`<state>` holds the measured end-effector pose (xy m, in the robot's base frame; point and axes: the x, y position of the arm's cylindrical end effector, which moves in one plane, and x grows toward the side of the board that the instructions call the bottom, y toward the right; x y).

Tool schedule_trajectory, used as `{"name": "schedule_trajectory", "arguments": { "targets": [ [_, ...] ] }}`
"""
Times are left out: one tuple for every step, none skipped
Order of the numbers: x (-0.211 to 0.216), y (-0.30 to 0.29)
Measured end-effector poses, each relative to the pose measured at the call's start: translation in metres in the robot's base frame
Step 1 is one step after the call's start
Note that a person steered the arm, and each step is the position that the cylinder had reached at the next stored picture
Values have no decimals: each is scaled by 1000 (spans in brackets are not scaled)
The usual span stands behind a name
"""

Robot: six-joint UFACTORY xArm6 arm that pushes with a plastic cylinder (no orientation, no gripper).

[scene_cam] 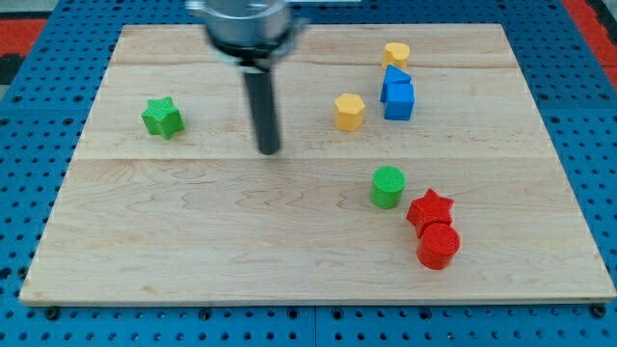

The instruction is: Slide the yellow hexagon closer to the green star

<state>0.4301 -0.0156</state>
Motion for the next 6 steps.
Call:
{"name": "schedule_trajectory", "arguments": {
  "targets": [
    [-24, 70],
    [-30, 109],
    [-76, 45],
    [-67, -50],
    [-69, -24],
    [-109, -32]
  ]
}}
